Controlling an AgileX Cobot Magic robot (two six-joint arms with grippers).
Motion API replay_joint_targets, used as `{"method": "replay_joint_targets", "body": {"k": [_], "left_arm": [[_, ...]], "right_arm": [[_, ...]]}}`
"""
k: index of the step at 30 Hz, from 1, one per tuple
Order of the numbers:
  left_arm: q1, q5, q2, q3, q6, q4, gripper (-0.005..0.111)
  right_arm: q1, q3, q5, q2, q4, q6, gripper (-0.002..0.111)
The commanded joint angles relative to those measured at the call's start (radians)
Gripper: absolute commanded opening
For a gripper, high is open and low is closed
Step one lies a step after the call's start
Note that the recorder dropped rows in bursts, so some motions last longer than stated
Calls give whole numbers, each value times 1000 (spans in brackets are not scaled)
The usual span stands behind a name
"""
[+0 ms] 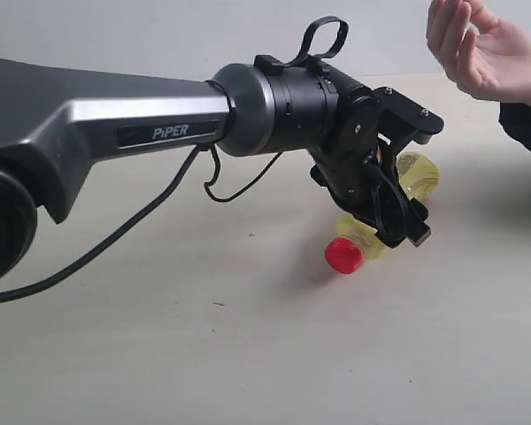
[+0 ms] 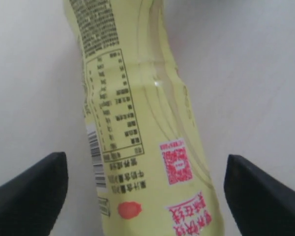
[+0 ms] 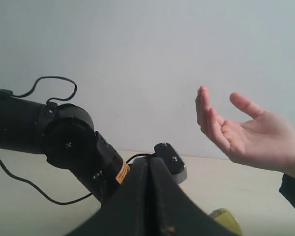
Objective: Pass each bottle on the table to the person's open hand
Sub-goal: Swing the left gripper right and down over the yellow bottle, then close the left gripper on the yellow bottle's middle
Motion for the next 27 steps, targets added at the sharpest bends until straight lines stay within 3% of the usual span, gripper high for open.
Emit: {"method": "replay_joint_targets", "body": {"k": [1, 18, 27], "left_arm": [[-6, -16, 15, -4, -10, -5, 83], [-6, -24, 66, -4, -14, -5, 81], [-4, -32, 66, -4, -14, -5, 40]], "right_arm": [[-6, 2, -7, -5, 4, -1, 0], [-6, 2, -7, -5, 4, -1, 0], [-6, 2, -7, -5, 4, -1, 0]]}}
